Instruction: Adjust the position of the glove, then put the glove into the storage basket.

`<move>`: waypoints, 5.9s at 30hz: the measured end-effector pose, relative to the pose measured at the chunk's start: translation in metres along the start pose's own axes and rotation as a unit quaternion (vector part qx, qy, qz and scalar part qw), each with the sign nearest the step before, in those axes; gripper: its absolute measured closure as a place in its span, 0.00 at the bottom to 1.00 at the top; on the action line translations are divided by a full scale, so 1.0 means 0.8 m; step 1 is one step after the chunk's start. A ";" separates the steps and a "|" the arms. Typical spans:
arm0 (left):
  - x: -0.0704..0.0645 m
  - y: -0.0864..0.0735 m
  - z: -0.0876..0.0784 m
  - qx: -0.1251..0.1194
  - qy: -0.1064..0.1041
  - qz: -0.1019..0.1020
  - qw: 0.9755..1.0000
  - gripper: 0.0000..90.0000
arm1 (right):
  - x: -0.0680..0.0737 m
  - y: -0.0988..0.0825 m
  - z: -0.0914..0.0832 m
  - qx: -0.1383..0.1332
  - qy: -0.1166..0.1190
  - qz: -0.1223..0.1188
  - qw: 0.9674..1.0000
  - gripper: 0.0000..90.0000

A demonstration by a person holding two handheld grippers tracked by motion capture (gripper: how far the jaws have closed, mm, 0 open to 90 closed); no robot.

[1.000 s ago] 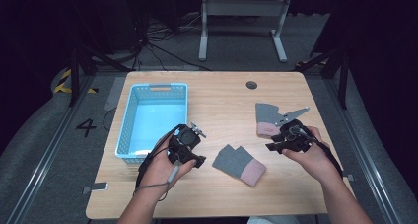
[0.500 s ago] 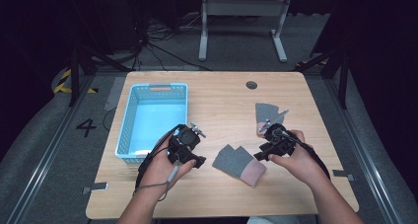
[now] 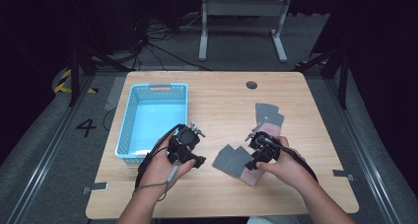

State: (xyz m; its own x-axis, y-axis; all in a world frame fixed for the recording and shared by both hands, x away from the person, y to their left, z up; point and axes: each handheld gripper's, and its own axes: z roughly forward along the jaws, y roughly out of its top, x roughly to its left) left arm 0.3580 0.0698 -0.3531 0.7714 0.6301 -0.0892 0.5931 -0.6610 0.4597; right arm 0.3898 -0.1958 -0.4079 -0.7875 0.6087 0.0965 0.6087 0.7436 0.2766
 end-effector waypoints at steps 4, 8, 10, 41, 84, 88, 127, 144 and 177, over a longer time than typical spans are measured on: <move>0.001 0.000 0.000 0.000 -0.001 -0.001 1.000 0.50 | 0.005 0.003 0.009 0.012 -0.007 0.001 1.000 0.49; 0.001 0.000 0.000 0.000 -0.001 -0.001 1.000 0.50 | 0.008 0.005 0.014 0.018 -0.012 0.001 1.000 0.47; 0.001 0.000 0.000 0.000 -0.001 -0.001 1.000 0.50 | 0.010 0.006 0.015 0.022 -0.018 0.000 1.000 0.46; 0.000 0.000 0.002 0.005 -0.004 0.001 1.000 0.49 | 0.015 0.012 0.026 0.029 -0.001 -0.028 0.999 0.75; -0.003 0.011 0.009 0.009 -0.014 0.011 1.000 0.48 | -0.007 -0.019 0.011 0.024 0.050 -0.216 0.975 0.66; -0.003 0.013 0.009 0.006 -0.015 0.011 1.000 0.48 | -0.008 -0.020 0.012 0.014 0.043 -0.219 0.975 0.58; -0.005 0.024 0.008 -0.004 -0.021 0.017 1.000 0.49 | -0.028 -0.054 -0.065 -0.160 -0.017 -0.022 0.987 0.63; -0.001 0.015 0.002 -0.008 -0.025 0.006 1.000 0.48 | -0.059 -0.040 -0.084 -0.161 -0.042 0.014 0.986 0.60; 0.009 -0.007 -0.014 -0.022 -0.021 -0.025 0.999 0.47 | -0.155 0.014 -0.068 -0.159 -0.088 0.136 0.974 0.55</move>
State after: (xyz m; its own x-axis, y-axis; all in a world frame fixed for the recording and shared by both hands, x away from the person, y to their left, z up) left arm 0.3578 0.0830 -0.3467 0.7499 0.6445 -0.1491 0.6217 -0.6095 0.4919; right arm 0.4888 -0.2777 -0.3651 -0.5553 0.8302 0.0499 0.7099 0.4419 0.5484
